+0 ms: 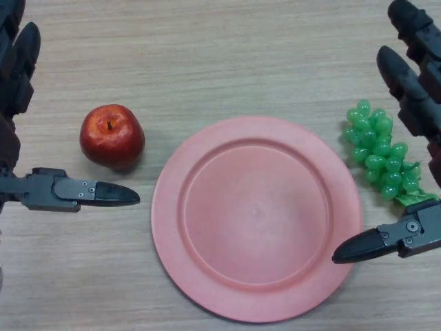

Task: Pick up the red apple and place it on the plate

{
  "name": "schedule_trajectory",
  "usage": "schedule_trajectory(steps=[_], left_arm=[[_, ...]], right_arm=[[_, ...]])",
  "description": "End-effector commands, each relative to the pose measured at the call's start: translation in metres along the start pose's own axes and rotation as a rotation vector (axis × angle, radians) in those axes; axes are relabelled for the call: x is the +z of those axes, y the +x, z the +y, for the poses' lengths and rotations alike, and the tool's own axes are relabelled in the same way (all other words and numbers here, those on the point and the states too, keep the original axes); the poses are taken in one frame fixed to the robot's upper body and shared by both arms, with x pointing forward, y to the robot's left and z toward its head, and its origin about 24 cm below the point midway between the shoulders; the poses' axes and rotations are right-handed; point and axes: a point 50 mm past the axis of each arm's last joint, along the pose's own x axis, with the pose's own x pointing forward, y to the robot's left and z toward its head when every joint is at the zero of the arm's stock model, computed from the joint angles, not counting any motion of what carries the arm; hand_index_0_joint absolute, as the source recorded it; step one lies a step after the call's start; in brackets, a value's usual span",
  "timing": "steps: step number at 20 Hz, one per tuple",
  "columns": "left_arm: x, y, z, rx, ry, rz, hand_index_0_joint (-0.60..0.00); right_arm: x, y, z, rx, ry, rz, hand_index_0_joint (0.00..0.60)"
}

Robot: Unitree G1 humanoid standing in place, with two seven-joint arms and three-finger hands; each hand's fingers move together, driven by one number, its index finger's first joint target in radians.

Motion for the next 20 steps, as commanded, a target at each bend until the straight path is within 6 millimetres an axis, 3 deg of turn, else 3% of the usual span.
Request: schedule_trajectory(steps=[1, 7, 11, 16, 20], left_arm=[[0.027, -0.005, 0.004, -0.01, 0.051, -0.174, 0.0], [0.031, -0.007, -0.001, -0.046, 0.028, -0.155, 0.0], [0.033, -0.008, 0.007, -0.021, 0.01, -0.174, 0.0], [0.018, 0.023, 0.042, 0.111, 0.165, -0.195, 0.0], [-0.017, 0.043, 0.044, 0.09, 0.22, -0.139, 0.0]], right_arm=[[0.028, -0.004, -0.003, -0.039, -0.109, -0.196, 0.0], [0.03, -0.001, -0.001, -0.038, -0.12, -0.196, 0.0], [0.031, -0.001, -0.003, -0.06, -0.117, -0.195, 0.0], [0.036, -0.004, -0.004, -0.065, -0.097, -0.216, 0.0], [0.037, -0.009, -0.004, -0.075, -0.109, -0.239, 0.0]])
